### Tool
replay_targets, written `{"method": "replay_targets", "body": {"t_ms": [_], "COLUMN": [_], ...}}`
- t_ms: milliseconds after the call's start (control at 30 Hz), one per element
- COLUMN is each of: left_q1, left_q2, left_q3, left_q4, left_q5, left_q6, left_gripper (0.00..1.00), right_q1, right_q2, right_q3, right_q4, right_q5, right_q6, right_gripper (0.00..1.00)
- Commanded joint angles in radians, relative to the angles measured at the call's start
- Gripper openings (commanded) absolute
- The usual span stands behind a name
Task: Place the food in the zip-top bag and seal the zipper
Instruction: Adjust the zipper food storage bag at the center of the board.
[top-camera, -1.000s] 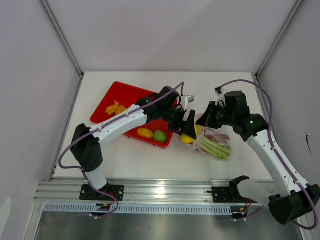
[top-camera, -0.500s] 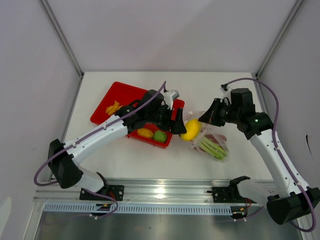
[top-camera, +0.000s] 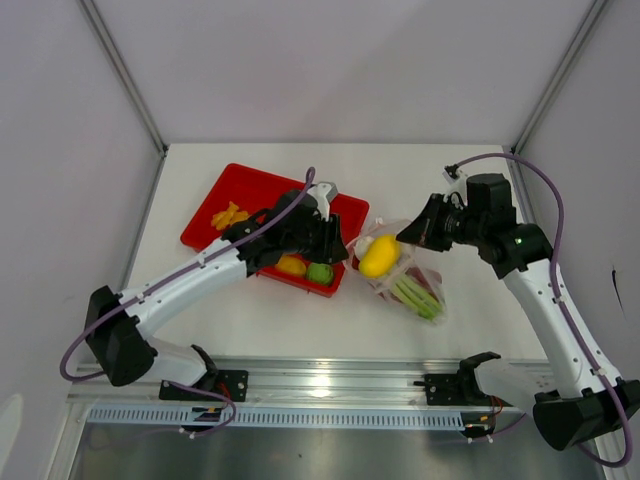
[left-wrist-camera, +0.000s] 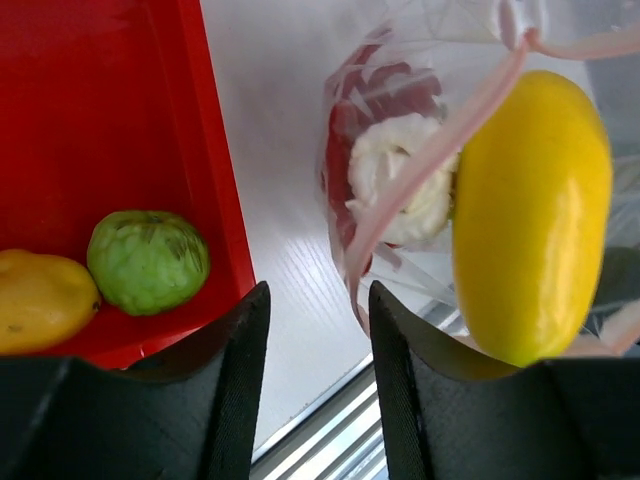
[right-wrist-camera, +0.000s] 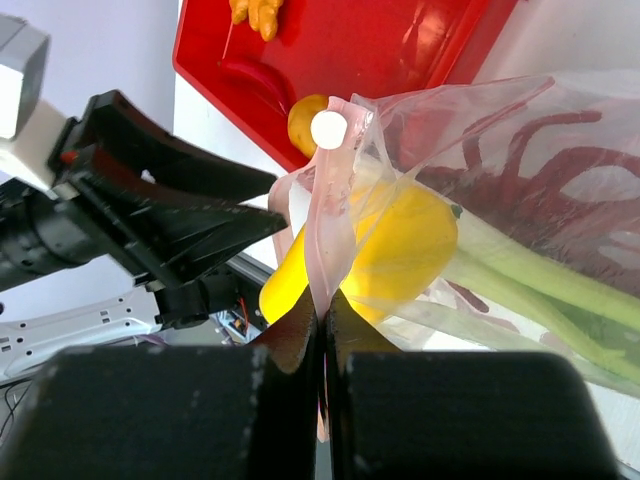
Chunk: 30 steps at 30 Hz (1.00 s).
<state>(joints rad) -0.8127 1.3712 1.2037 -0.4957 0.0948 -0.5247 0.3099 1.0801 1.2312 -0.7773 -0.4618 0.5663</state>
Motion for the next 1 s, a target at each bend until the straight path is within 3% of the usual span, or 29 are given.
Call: {"method": "replay_targets", "body": {"t_ms": [0, 267, 467, 733, 967], "left_q1": [0.006, 0.007, 0.007, 0.001, -0.028], "left_q2": [0.051, 0.130, 0.157, 0.241, 0.301], "left_q3": [0.048, 0.103, 0.151, 0.393, 0.596], "left_q4": [0.014, 0.045, 0.054, -0.023, -0.102], "left_q5": [-0.009, 0.106, 0.202, 0.430, 0.487], "left_q6": [-0.029, -0.049, -0.035, -0.041, -0.057], "left_gripper": [0.45, 0.34, 0.01, 0.01, 0.01], "right_q1": [-0.005, -0.003, -0.005, -0.005, -0.006], "right_q2": [-0.037, -0.036, -0.031, 0.000, 0.017], "right_q3": [0.042, 0.039, 0.054, 0.134, 0.319], "right_q4": [0.030, 0.029, -0.020, -0.119, -0.217], "right_q5": [-0.028, -0.023, 0.079, 0.262, 0.337], "right_q6": [0.009, 0.006, -0.012, -0.066, -0.114], "right_gripper": [0.00, 0.00, 0.00, 0.00, 0.00]}}
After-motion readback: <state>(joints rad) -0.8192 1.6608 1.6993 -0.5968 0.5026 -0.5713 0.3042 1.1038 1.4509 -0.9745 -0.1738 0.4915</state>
